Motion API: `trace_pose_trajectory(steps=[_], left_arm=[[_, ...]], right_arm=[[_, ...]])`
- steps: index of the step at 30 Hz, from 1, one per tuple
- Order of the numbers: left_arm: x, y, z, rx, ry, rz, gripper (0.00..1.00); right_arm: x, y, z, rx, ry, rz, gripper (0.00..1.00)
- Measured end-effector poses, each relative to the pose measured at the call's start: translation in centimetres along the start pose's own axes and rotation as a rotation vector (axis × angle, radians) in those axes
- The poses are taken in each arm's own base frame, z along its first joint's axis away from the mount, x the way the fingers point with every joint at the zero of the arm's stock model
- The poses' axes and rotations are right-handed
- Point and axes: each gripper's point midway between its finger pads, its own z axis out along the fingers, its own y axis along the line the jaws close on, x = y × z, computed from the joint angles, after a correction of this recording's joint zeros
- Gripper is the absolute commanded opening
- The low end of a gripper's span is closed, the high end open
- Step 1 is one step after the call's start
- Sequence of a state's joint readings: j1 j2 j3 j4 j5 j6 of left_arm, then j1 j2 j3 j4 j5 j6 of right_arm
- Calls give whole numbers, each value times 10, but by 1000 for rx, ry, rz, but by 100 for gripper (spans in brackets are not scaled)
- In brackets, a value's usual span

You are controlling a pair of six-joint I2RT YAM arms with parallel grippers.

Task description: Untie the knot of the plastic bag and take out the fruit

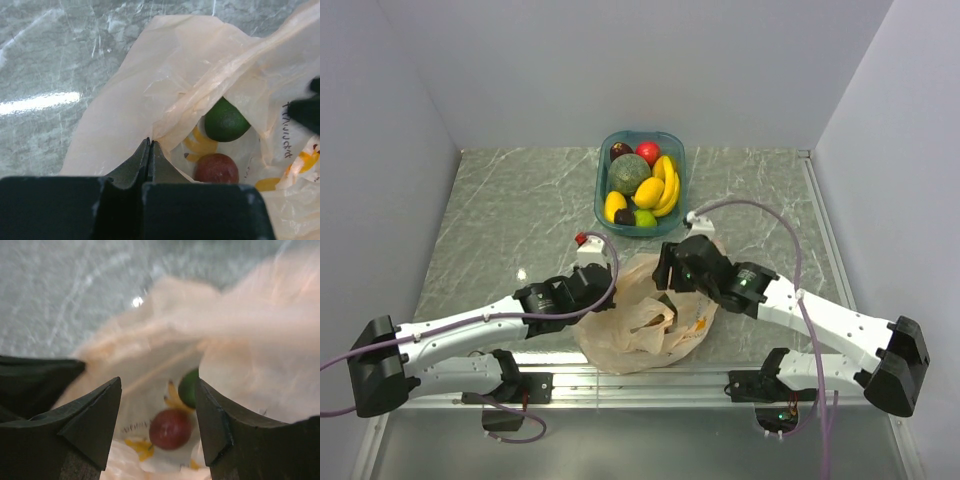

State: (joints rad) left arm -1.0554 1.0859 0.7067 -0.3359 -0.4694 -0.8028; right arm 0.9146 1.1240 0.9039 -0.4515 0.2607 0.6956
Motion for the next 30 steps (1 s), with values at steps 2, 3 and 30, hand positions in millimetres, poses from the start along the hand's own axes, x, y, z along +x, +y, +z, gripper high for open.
trace_pose_trajectory(steps=[2,3,30], left_arm=[[-2,-2,-1,8,-8,-9,0],[-4,-3,-2,13,-13,-13,0],[-5,-2,-6,37,-36,-42,1]], right_arm=[[19,-5,3,18,42,34,67],[28,-8,4,27,63,51,66],[99,-31,32,207,321,168,68]])
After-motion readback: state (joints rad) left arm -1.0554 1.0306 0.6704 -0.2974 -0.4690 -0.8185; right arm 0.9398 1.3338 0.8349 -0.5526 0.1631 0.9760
